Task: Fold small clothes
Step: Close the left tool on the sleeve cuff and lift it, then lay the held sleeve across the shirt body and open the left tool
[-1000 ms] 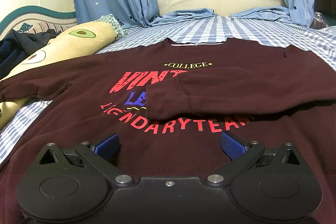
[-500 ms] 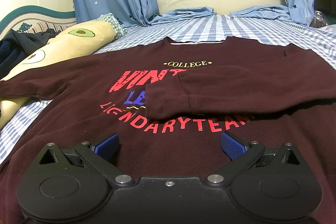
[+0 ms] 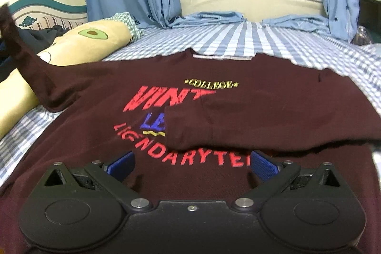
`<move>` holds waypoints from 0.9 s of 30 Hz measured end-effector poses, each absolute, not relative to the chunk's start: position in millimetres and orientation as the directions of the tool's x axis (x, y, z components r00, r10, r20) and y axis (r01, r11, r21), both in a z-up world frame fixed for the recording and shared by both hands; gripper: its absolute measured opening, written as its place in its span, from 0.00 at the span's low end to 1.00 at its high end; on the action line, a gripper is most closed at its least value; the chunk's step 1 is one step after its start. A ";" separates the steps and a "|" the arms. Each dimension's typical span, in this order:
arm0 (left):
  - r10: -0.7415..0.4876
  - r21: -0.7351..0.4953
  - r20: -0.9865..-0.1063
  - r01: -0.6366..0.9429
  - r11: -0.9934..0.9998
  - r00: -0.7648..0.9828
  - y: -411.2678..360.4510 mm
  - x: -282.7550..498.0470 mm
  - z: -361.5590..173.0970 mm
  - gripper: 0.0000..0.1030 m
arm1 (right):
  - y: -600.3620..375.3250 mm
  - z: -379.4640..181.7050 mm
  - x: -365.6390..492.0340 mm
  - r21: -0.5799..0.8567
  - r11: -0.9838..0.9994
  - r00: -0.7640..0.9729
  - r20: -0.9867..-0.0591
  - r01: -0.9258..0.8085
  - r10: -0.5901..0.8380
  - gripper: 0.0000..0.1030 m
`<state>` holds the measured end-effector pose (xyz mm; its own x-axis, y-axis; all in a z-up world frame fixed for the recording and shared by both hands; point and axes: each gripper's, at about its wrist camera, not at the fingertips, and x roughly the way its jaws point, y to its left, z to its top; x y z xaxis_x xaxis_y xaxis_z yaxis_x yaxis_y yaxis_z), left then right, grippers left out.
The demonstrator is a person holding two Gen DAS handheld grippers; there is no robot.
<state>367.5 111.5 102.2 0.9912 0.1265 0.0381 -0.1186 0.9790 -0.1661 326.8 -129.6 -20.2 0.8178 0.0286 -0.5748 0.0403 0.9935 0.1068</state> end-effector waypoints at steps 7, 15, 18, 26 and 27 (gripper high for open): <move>-0.109 -0.114 0.063 0.116 0.987 0.992 23.3 345.6 103.6 0.12 | -149.7 -6.9 311.6 0.086 0.994 0.834 -0.551 0.067 -0.009 1.00; -0.322 -0.145 -0.014 0.317 0.937 0.947 -76.0 315.4 52.6 0.12 | -187.1 -15.5 278.1 0.074 0.981 0.839 -0.532 0.177 -0.111 1.00; -0.370 -0.146 -0.073 0.357 0.922 0.926 -96.9 310.2 29.8 0.12 | -200.9 -17.4 267.2 0.044 0.976 0.835 -0.527 0.214 -0.159 1.00; -0.435 -0.175 -0.281 0.400 0.900 0.855 -105.5 307.9 -25.9 0.12 | -228.2 -25.5 258.0 0.018 0.960 0.811 -0.541 0.279 -0.225 1.00; -0.438 -0.180 -0.309 0.400 0.898 0.844 -104.8 309.7 -30.2 0.13 | -229.3 -26.7 258.6 0.021 0.960 0.810 -0.542 0.281 -0.225 1.00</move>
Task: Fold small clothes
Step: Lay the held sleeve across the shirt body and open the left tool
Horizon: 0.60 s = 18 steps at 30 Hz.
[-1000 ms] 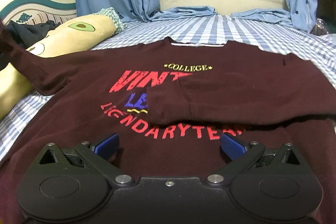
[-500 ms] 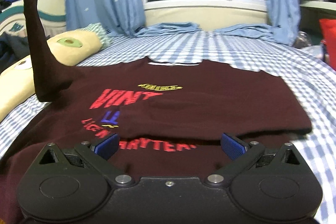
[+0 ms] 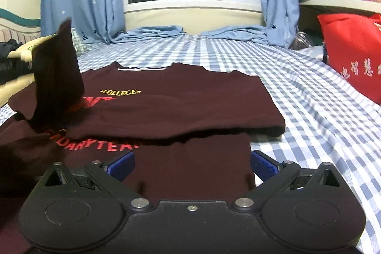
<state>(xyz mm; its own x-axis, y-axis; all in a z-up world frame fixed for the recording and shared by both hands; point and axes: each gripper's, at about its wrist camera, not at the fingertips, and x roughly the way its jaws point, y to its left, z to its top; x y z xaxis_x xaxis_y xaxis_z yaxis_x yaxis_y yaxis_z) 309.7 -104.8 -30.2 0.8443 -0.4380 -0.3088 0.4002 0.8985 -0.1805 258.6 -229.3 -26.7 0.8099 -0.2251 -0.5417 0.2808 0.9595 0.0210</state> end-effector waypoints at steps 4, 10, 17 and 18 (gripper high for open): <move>-0.483 -0.230 -0.383 0.425 0.876 0.788 -91.4 316.9 -38.4 0.36 | -225.9 -29.4 263.1 0.026 0.962 0.813 -0.542 0.271 -0.214 1.00; -0.490 -0.241 -0.448 0.426 0.872 0.748 -64.6 318.1 -33.0 0.81 | -217.3 -33.3 270.7 0.029 0.969 0.819 -0.541 0.247 -0.192 1.00; -0.347 -0.149 -0.473 0.315 0.937 0.809 -22.1 343.2 -12.2 0.89 | -207.0 -27.7 280.7 0.027 0.967 0.843 -0.497 0.253 -0.206 1.00; -0.318 -0.137 -0.471 0.287 0.948 0.823 -17.5 354.7 -8.7 0.89 | -205.4 -26.4 283.2 0.038 0.969 0.850 -0.490 0.244 -0.195 1.00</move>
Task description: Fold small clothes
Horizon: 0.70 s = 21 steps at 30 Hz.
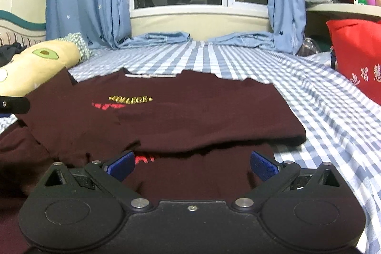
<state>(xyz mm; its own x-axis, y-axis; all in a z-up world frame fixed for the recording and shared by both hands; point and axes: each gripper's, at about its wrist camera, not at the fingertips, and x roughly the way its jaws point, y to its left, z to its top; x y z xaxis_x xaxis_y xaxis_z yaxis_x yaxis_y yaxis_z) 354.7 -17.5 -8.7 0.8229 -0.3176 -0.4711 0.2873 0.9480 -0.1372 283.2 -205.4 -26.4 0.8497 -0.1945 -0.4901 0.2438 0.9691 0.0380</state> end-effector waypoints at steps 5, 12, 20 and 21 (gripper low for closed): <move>-0.288 -0.149 -0.460 0.247 0.957 0.840 4.9 440.0 -8.1 0.89 | -190.8 -21.0 302.6 0.104 0.987 0.880 -0.472 0.123 -0.060 1.00; -0.360 -0.229 -0.514 0.280 0.932 0.779 16.4 540.3 -35.4 0.89 | -175.2 -16.4 322.9 0.277 0.941 0.864 -0.407 -0.192 0.296 1.00; -0.204 -0.281 -0.550 0.050 0.958 0.810 61.5 603.7 -66.5 0.87 | -153.7 -24.7 332.2 0.224 0.918 0.831 -0.395 -0.327 0.392 1.00; -0.170 -0.270 -0.557 0.017 0.963 0.813 67.3 607.7 -70.2 0.87 | -152.3 -25.7 332.3 0.220 0.918 0.831 -0.393 -0.330 0.393 1.00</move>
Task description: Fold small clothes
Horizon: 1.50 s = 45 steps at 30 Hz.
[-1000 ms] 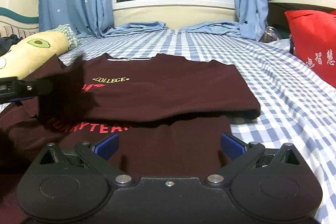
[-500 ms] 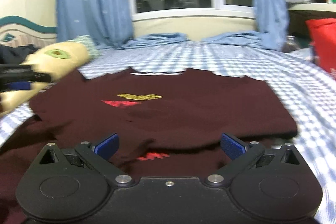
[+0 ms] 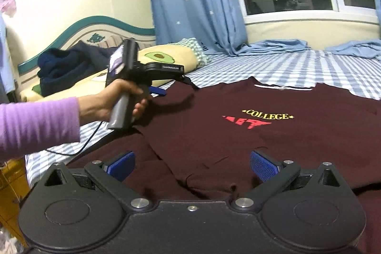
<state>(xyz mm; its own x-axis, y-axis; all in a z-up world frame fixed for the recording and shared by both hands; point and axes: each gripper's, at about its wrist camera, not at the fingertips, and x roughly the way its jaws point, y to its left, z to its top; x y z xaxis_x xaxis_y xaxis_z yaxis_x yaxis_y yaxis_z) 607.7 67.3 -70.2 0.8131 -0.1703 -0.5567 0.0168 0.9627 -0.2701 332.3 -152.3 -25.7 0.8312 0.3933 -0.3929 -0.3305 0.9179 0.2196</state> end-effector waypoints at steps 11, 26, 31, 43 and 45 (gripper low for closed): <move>-0.047 -0.243 -0.595 -0.124 0.962 0.802 91.5 627.2 -82.9 0.87 | -159.4 -34.0 328.1 0.275 0.922 0.854 -0.371 -0.274 0.364 1.00; 0.019 -0.160 -0.661 -0.165 0.973 0.750 81.0 665.6 -85.2 0.91 | -167.4 -31.7 316.9 0.305 0.922 0.884 -0.325 -0.239 0.336 1.00; 0.043 -0.177 -0.643 -0.203 0.963 0.765 88.4 661.3 -84.0 0.90 | -168.0 -29.4 314.9 0.302 0.928 0.892 -0.327 -0.216 0.314 1.00; 0.018 -0.180 -0.556 -0.142 0.973 0.831 108.7 523.6 -31.3 0.98 | -182.7 -11.2 242.4 0.177 0.978 0.894 -0.412 -0.108 0.174 1.00; 0.013 -0.177 -0.556 -0.133 0.975 0.831 111.3 491.1 -25.7 0.98 | -186.5 -9.9 222.4 0.157 0.984 0.891 -0.431 -0.083 0.144 1.00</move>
